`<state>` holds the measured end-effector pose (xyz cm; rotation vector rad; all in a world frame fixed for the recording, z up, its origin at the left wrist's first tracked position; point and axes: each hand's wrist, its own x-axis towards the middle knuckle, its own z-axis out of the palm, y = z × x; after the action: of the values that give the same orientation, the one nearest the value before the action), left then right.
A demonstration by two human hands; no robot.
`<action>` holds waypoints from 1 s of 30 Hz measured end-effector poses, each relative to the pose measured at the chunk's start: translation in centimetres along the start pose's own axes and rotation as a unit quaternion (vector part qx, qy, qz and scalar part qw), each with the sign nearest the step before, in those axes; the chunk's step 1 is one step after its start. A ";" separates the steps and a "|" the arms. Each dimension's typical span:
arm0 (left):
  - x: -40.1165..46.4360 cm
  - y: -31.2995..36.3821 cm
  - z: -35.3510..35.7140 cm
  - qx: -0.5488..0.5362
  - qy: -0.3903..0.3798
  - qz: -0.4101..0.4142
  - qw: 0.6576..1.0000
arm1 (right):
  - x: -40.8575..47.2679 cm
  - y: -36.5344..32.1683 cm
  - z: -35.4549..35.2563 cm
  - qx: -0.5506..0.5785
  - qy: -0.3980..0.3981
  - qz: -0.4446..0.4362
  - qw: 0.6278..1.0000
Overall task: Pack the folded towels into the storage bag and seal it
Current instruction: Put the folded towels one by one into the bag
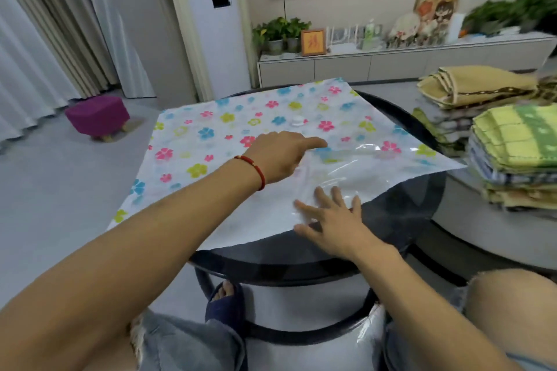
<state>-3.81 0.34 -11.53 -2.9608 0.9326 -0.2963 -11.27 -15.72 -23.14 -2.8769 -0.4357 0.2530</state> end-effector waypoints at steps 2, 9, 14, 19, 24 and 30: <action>2.1 -0.2 -0.6 0.023 0.007 -0.015 1.000 | 0.3 1.8 -1.0 -0.006 -0.023 -0.046 0.999; 5.5 -1.6 -2.7 -0.020 0.007 -0.069 0.997 | -1.7 6.6 -4.6 0.012 -0.024 -0.042 0.999; 7.3 -0.1 -1.8 -0.163 0.006 -0.161 0.973 | -4.5 10.6 -8.6 0.119 0.181 -0.004 0.976; 8.7 1.4 -0.4 -0.162 0.011 -0.114 0.980 | -7.1 17.7 -13.5 0.105 0.354 0.105 0.923; 8.0 3.2 -0.2 -0.141 -0.002 0.040 0.989 | -9.1 26.7 -16.8 -0.010 0.338 0.310 0.889; 7.7 3.3 -0.8 -0.077 -0.042 0.098 0.991 | -9.4 33.9 -17.9 0.065 0.197 0.374 0.904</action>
<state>0.31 -6.76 -9.71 -2.9551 1.2780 -0.0981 -7.32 -53.68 -12.81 -2.7139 0.7415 -0.1828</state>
